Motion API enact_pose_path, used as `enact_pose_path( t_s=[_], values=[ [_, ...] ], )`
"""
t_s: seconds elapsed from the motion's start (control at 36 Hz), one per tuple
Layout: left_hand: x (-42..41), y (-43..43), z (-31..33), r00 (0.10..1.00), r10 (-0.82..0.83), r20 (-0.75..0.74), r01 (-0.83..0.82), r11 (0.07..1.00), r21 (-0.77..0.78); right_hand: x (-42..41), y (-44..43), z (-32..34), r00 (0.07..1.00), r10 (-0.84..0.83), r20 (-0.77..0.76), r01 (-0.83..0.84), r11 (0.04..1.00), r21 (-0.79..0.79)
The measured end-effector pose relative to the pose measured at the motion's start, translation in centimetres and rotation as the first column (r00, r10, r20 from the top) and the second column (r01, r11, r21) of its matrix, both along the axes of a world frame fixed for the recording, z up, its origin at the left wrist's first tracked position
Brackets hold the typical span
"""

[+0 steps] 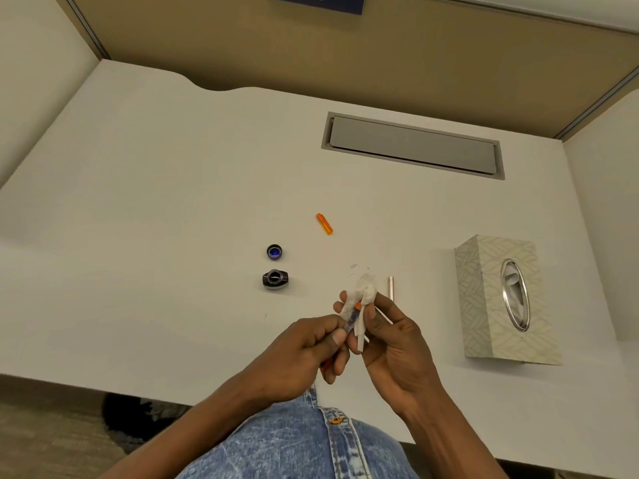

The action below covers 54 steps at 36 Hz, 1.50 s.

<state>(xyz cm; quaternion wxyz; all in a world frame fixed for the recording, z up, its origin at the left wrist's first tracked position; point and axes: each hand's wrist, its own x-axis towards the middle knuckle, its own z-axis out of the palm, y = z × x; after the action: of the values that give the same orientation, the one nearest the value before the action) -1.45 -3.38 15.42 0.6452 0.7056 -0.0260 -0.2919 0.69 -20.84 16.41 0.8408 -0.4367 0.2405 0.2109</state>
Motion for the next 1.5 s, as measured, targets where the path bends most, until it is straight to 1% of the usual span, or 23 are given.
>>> enact_pose_path(
  t_s=[0.06, 0.11, 0.19, 0.28, 0.39, 0.44, 0.5, 0.56, 0.69, 0.81, 0.94, 1.03, 1.11, 1.25, 1.36, 1.5],
  values=[
    [-0.1, -0.1, 0.1, 1.000, -0.008, -0.014, 0.008, 1.000, -0.019, 0.0, 0.1, -0.1, 1.000, -0.003, -0.002, 0.003, 1.000, -0.012],
    [-0.2, -0.1, 0.2, 1.000, 0.000, -0.006, 0.000, 1.000, -0.006, 0.0, 0.1, -0.3, 1.000, -0.018, 0.004, 0.019, 1.000, -0.018],
    [-0.3, 0.0, 0.2, 0.998, 0.029, 0.050, -0.034, 0.995, 0.090, 0.0, 0.3, -0.5, 0.998, -0.061, 0.017, 0.061, 0.998, 0.001],
    [-0.4, -0.1, 0.3, 0.992, 0.076, 0.099, -0.090, 0.985, 0.149, 0.2, 0.7, -0.5, 0.994, -0.104, 0.023, 0.104, 0.995, 0.005],
    [-0.4, -0.1, 0.3, 0.974, 0.125, 0.188, -0.166, 0.960, 0.225, 0.3, 1.1, -0.7, 0.984, -0.179, -0.014, 0.179, 0.983, 0.042],
    [-0.4, -0.1, 0.2, 0.969, 0.142, 0.204, -0.191, 0.952, 0.241, 0.4, 1.1, -0.8, 0.974, -0.225, -0.038, 0.227, 0.971, 0.074],
    [-0.5, -0.1, 0.0, 0.966, 0.176, 0.191, -0.218, 0.948, 0.231, 0.6, 1.0, -0.8, 0.963, -0.261, -0.065, 0.267, 0.958, 0.104],
    [-0.6, 0.0, 0.0, 0.964, 0.201, 0.177, -0.237, 0.947, 0.217, 0.7, 0.7, -0.8, 0.963, -0.262, -0.065, 0.268, 0.958, 0.107],
    [-0.6, 0.2, 0.3, 0.977, 0.178, 0.114, -0.191, 0.975, 0.117, 0.1, 0.5, -0.6, 0.977, -0.208, -0.049, 0.212, 0.973, 0.095],
    [-0.8, -0.2, 0.5, 0.983, 0.149, 0.104, -0.159, 0.983, 0.095, -0.5, 1.1, -0.4, 0.992, -0.127, -0.027, 0.129, 0.986, 0.106],
    [-0.8, 0.0, 0.4, 0.982, 0.132, 0.137, -0.153, 0.975, 0.159, -0.5, 1.4, -0.6, 0.994, -0.104, -0.024, 0.106, 0.989, 0.106],
    [-0.9, 0.0, 0.5, 0.977, 0.114, 0.182, -0.150, 0.968, 0.200, -0.4, 1.5, -0.9, 0.992, -0.124, -0.036, 0.128, 0.986, 0.109],
    [-0.7, -0.1, 0.4, 0.971, 0.108, 0.214, -0.156, 0.963, 0.220, -0.3, 1.7, -1.0, 0.988, -0.144, -0.059, 0.151, 0.977, 0.151],
    [-0.7, -0.2, 0.2, 0.971, 0.110, 0.211, -0.158, 0.961, 0.226, 0.3, 1.7, -1.0, 0.977, -0.200, -0.079, 0.211, 0.961, 0.181],
    [-1.0, -0.1, 0.0, 0.979, 0.121, 0.162, -0.150, 0.973, 0.176, 0.8, 0.9, -0.8, 0.969, -0.236, -0.073, 0.246, 0.939, 0.239],
    [-0.9, -0.1, 0.5, 0.980, 0.163, 0.115, -0.171, 0.983, 0.070, 0.3, 0.6, -0.6, 0.980, -0.192, -0.061, 0.200, 0.958, 0.203]
  ],
)
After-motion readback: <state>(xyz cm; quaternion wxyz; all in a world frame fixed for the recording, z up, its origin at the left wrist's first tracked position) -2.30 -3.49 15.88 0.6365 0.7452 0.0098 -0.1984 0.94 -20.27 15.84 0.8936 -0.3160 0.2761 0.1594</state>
